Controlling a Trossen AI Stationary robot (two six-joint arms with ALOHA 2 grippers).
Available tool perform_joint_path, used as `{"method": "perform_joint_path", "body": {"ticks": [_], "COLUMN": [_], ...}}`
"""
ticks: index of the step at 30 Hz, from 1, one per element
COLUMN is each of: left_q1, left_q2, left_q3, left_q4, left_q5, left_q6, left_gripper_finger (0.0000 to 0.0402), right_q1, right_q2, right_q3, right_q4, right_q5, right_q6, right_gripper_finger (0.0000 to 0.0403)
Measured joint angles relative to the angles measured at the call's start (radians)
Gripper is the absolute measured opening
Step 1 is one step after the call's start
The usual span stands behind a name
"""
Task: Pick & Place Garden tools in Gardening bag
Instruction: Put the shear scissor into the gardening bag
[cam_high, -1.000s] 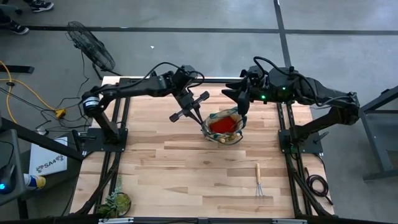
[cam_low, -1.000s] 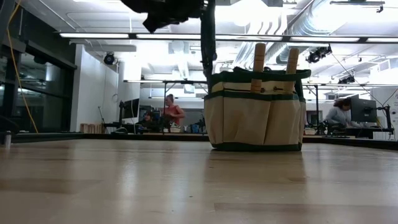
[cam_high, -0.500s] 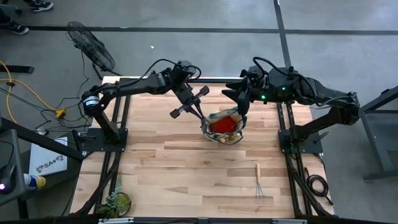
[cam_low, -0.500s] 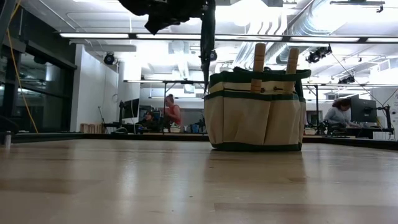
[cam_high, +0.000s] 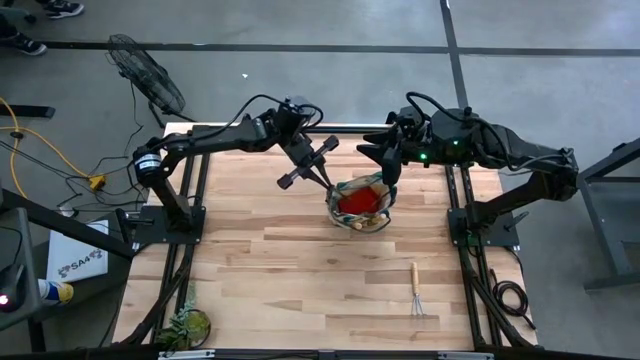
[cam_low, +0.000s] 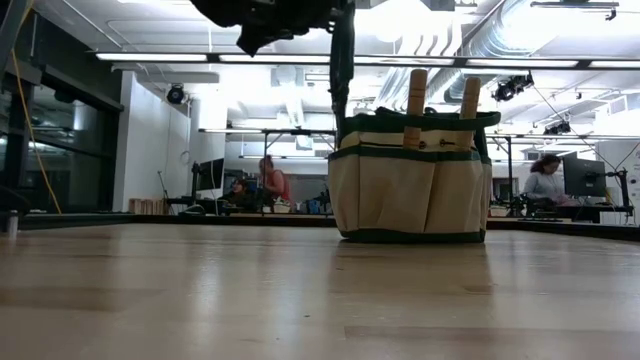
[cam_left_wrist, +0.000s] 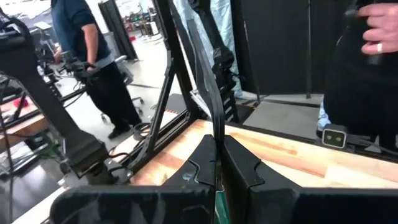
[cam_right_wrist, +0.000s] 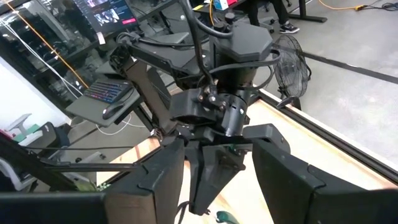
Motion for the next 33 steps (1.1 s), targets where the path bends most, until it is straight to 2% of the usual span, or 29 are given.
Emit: {"method": "perform_joint_path", "body": {"ticks": [14,26,33], "left_q1": [0.015,0.012,0.012], "left_q2": [0.000,-0.001,-0.001], "left_q3": [0.000,0.000,0.000], "left_q4": [-0.113,0.004,0.087], "left_q5": [-0.083,-0.098,-0.079], "left_q6": [0.111,0.091,0.025], "left_gripper_finger": [0.0000,0.0000,0.0000], "right_q1": [0.000,0.000,-0.003], "right_q2": [0.000,0.000,0.000], "right_q3": [0.000,0.000,0.000], "right_q4": [0.000,0.000,-0.004], "right_q5": [0.000,0.000,0.000], "right_q6": [0.000,0.000,-0.003], "right_gripper_finger": [0.0183,0.0183,0.0183]}}
